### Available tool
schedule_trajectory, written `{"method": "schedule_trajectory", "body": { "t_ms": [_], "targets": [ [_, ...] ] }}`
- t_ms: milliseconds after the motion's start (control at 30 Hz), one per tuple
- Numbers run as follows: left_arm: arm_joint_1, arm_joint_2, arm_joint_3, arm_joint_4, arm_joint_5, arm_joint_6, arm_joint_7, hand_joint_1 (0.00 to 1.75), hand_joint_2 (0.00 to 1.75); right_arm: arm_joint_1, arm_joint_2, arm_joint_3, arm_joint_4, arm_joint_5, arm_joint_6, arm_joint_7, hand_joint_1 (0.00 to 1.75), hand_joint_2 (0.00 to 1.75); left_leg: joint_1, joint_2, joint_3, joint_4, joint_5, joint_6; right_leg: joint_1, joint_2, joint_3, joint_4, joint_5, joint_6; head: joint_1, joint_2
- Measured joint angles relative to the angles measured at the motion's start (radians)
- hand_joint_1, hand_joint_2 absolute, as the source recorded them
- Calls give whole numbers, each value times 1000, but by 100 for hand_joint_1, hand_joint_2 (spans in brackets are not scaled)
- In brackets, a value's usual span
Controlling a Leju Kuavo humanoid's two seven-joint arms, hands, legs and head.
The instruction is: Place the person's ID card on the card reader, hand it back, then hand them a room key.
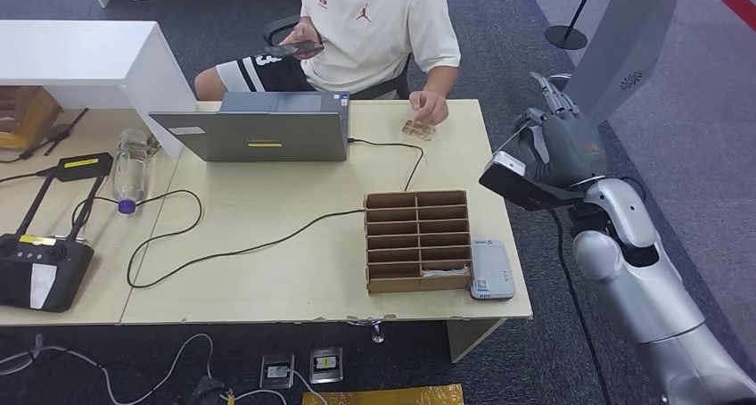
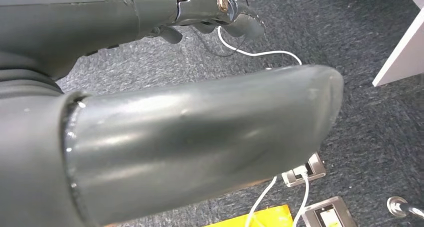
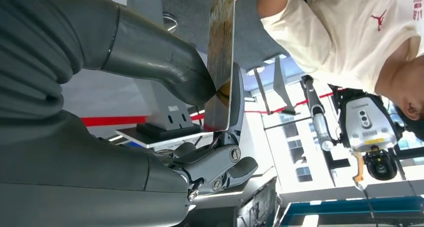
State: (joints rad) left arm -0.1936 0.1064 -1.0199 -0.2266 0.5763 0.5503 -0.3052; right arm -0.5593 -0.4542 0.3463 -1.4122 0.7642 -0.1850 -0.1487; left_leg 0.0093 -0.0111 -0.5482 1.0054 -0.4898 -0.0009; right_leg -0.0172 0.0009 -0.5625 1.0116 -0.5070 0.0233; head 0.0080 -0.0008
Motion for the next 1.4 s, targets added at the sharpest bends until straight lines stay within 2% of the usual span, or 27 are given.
{"method": "schedule_trajectory", "body": {
  "t_ms": [167, 300, 433, 600, 733, 867, 1000, 1133, 1400],
  "targets": [
    [-6, 0, -2, 0, -14, -11, 6, 0, 0, -40, 8, -6, 35, 25, 30, -27, 175, 175, 0, 0, -1, 0, 0, 0, 0, 0, 0, 0, 0, 0, 0, 0],
    [-19, 0, -3, 0, -34, -38, 26, 0, 0, -133, 32, 15, 137, 56, 62, -87, 175, 175, 0, 0, -2, 0, 0, 0, 0, 0, 0, 1, 0, 0, 0, 0],
    [-33, 2, -3, -1, -39, -61, 38, 0, 0, -272, 92, 77, 340, 90, 72, -143, 175, 175, 1, -2, -2, 0, 1, -1, 0, -1, 0, 1, 0, 0, 0, 0],
    [-24, 5, -3, -1, -29, -65, 39, 0, 0, -396, 182, 153, 576, 132, 65, -143, 175, 175, 1, -5, -3, 0, 2, -1, 1, -4, -1, 1, 0, 0, 0, 0],
    [-9, 6, -3, -1, -19, -64, 39, 0, 0, -455, 239, 193, 717, 135, 56, -134, 175, 175, 2, -6, -4, 0, 2, -2, 1, -5, -2, 1, 0, 0, 0, 0],
    [1, 8, -3, -1, -9, -65, 39, 0, 0, -474, 279, 217, 807, 138, 46, -133, 173, 175, 1, -5, -4, 0, 2, -2, 1, -5, -1, 1, 0, 0, 0, 0],
    [5, 12, -3, -1, 0, -65, 39, 0, 0, -479, 297, 231, 849, 141, 43, -133, 2, 175, 1, -5, -3, 0, 2, -2, 1, -4, -1, 1, 0, 0, 0, 0],
    [9, 12, -3, -1, 4, -65, 38, 0, 0, -481, 304, 237, 874, 139, 21, -137, 0, 175, 1, -5, -3, 0, 2, -2, 1, -4, -1, 1, 0, 0, 0, 0],
    [23, 12, -2, -1, 26, -43, 21, 0, 0, -503, 302, 251, 924, 82, -175, -205, 0, 175, 1, -4, -3, 0, 2, -2, 1, -2, -3, 1, 0, 0, 0, 0]
  ]
}}
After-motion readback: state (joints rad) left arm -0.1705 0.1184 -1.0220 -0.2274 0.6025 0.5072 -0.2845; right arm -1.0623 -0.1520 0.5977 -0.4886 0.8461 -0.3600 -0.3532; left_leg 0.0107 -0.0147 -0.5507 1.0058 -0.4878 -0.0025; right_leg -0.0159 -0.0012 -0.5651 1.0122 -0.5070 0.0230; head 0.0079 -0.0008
